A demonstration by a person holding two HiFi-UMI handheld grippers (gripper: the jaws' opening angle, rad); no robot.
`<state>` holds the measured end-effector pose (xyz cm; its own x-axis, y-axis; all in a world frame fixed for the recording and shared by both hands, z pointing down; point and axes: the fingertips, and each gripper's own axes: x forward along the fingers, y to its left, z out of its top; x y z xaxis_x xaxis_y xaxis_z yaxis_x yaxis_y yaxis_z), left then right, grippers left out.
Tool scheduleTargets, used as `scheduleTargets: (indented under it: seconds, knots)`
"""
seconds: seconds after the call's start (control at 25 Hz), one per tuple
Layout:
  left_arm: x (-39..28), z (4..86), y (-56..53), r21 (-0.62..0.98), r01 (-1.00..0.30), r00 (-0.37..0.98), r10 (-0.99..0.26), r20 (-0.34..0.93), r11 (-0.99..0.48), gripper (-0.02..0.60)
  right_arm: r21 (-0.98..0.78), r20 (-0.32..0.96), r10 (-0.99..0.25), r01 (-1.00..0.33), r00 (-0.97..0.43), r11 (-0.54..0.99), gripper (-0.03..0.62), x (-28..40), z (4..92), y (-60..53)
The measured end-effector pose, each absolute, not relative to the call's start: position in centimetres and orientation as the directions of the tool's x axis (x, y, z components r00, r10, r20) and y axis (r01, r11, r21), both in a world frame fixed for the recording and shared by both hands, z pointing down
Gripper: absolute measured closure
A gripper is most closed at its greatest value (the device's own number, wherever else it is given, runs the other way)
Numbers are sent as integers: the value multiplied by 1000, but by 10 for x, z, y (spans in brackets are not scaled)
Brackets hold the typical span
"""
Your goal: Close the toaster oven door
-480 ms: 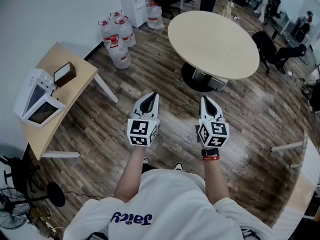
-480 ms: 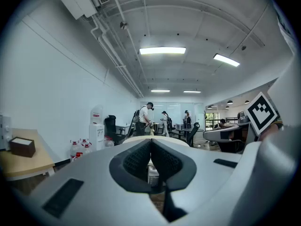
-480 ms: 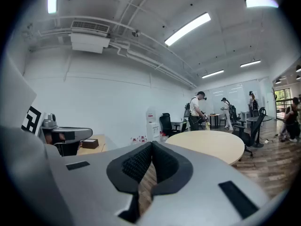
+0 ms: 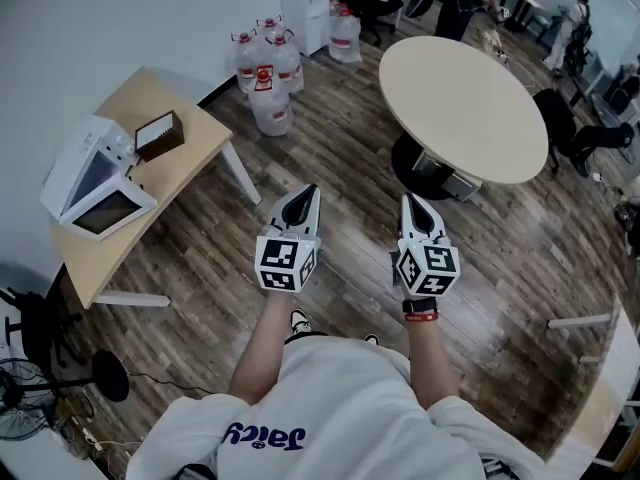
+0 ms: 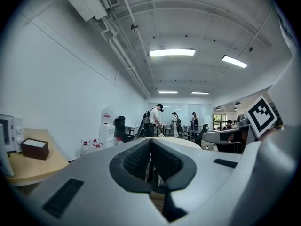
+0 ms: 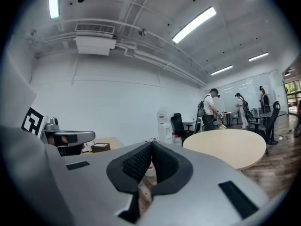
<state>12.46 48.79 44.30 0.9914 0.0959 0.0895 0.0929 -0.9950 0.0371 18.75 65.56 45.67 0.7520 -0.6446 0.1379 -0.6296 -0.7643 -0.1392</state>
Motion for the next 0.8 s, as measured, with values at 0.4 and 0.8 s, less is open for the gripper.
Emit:
scheduleTargets:
  seconds: [0.4, 0.8]
  knots:
    - [93, 444, 364, 45, -13, 994, -8, 107, -999, 561, -147, 144, -718, -703, 681, -696, 579, 172, 449, 525]
    - [31, 442, 242, 68, -159, 983, -152, 103, -985, 561, -156, 149, -828, -814, 541, -560, 579, 132, 441, 380]
